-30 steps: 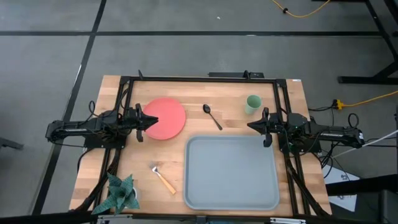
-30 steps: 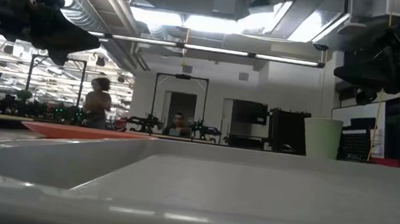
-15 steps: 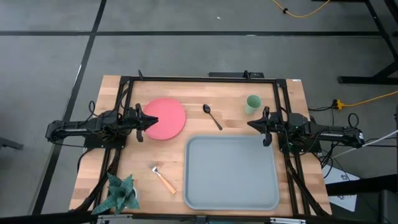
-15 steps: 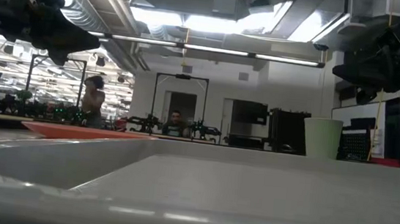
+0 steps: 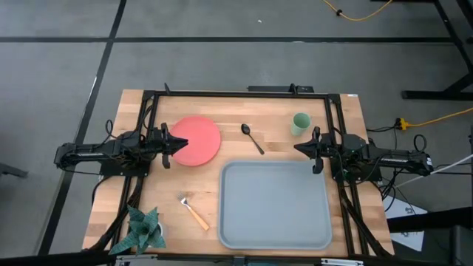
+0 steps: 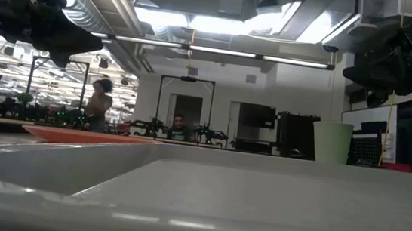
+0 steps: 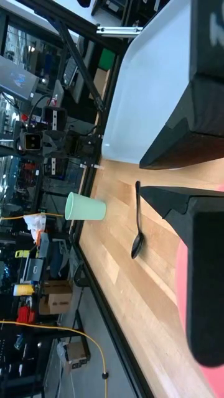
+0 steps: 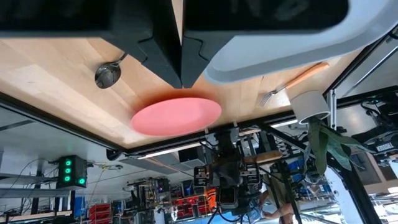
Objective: Pick and place plate/cup/fork/spoon on tray
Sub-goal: Put the light green cup on the light blue tray
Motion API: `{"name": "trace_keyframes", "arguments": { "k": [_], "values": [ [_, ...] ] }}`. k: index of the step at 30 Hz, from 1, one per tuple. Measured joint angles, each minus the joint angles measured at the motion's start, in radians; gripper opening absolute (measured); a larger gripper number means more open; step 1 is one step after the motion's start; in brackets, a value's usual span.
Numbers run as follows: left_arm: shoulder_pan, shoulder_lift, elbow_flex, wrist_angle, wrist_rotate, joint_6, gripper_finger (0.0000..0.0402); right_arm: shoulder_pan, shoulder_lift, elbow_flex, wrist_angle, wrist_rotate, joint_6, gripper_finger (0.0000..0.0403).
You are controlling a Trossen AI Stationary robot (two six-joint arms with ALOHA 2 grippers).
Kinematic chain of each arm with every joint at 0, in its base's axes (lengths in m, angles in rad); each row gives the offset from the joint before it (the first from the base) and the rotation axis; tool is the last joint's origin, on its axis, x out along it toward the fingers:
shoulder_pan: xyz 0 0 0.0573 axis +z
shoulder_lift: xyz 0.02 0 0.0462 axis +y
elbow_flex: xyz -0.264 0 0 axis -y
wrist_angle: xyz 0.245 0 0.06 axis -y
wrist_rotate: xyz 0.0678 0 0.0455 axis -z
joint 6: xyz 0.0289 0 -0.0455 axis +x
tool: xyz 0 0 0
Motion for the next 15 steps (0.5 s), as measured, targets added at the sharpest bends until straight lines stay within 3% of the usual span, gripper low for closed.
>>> {"name": "trace_keyframes", "arguments": {
  "k": [10, 15],
  "values": [
    [0.0, 0.0, 0.0, 0.0, 0.0, 0.0, 0.0047, 0.0, 0.0, 0.0, -0.002, 0.0, 0.027, 0.0006],
    [0.0, 0.0, 0.0, 0.0, 0.0, 0.0, 0.0047, 0.0, 0.0, 0.0, -0.001, 0.0, -0.043, 0.0006]
  ]
}}
